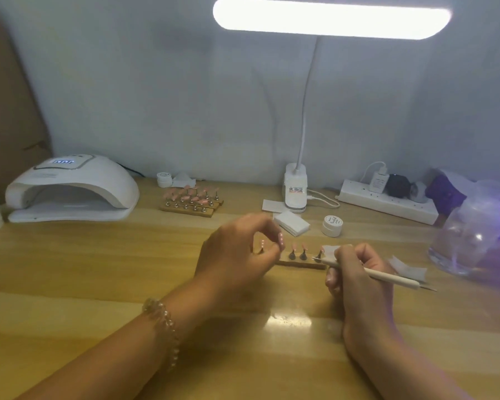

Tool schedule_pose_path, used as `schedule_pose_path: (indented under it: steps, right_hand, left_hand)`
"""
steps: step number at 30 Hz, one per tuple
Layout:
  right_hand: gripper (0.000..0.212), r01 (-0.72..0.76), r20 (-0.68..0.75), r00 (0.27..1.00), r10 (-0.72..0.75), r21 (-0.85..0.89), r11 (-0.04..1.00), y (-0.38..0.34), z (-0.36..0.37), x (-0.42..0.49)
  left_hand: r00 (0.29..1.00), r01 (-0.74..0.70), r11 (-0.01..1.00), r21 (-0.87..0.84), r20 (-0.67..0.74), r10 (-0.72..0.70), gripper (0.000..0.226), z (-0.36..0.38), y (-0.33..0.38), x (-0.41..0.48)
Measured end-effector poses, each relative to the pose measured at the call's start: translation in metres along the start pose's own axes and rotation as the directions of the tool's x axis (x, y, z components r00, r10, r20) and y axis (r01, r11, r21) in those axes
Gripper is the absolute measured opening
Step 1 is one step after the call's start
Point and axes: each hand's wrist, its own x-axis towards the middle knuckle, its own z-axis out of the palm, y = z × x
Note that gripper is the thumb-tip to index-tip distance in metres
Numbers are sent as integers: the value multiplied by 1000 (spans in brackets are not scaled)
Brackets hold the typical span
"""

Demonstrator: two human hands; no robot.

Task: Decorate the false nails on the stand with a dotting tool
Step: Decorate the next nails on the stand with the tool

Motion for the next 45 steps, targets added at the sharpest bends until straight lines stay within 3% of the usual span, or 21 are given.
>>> schedule_pose_path:
  steps: [3,8,13,21,37,42,45]
  right_hand:
    - [28,-4,11,1000,5,-28,1000,1,0,1]
    - [30,2,31,1000,0,-69,998,2,0,1]
    - [32,17,47,999,-13,-84,996,3,1,2]
    - [25,35,77,997,-27,-113,993,2,2,0]
    - [28,43,89,996,-33,-118,992,2,3,-1]
    - [30,41,74,997,-33,-114,993,3,3,0]
    - [28,40,70,997,-32,-116,992,3,3,-1]
  left_hand:
    - [997,80,997,-21,6,-79,3,-12,-3,25]
    - [979,134,990,-36,161,-126,9,-9,-4,44]
    - [955,73,985,154,275,-114,14,2,-7,42]
    - [946,26,974,227,310,-98,12,7,-15,43]
    - [957,-16,960,281,282,-66,13,14,-19,42]
    - [975,-102,936,337,222,26,31,17,-15,40]
    - [979,-168,912,373,170,111,28,23,-9,36]
